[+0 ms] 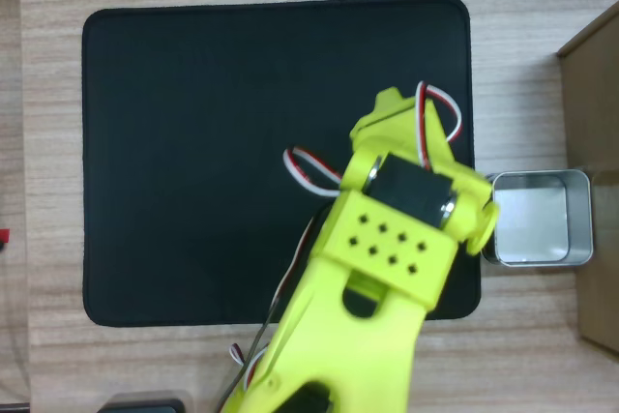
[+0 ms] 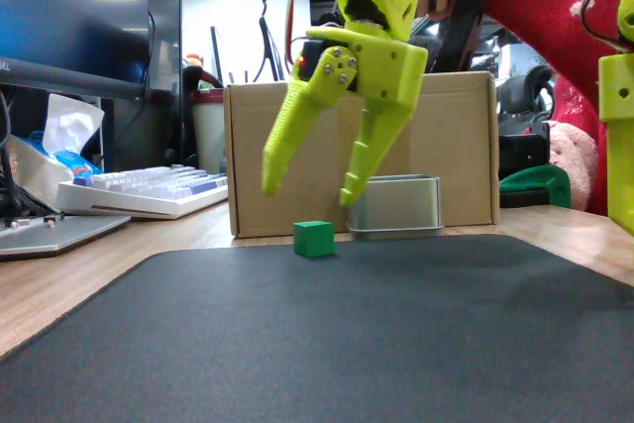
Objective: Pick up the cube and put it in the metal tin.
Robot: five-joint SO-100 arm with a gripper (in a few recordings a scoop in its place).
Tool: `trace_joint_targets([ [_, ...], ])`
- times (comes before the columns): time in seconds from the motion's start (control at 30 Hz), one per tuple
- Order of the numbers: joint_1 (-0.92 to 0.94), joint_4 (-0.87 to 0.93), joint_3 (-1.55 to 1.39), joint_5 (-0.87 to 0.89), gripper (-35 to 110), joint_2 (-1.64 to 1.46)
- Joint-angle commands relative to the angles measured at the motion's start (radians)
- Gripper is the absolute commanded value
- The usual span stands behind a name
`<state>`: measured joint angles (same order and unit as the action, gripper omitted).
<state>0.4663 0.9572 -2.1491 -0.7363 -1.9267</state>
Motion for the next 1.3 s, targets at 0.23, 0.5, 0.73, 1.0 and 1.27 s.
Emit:
trace_joint_targets([
  [0.23,0.071,0.083,0.199,-0.089,28,0.233],
  [0.5,0.066,0.083,0.233,-0.106,16,0.318],
  [0.73,0.054,0.029,0.143,-0.089,0,0.216],
  [1.0,0.064,-0.041,-0.032,0.225,0,-0.229],
  [1.27,0.186,-0.081,-0.207,0.354,0,-0.762],
])
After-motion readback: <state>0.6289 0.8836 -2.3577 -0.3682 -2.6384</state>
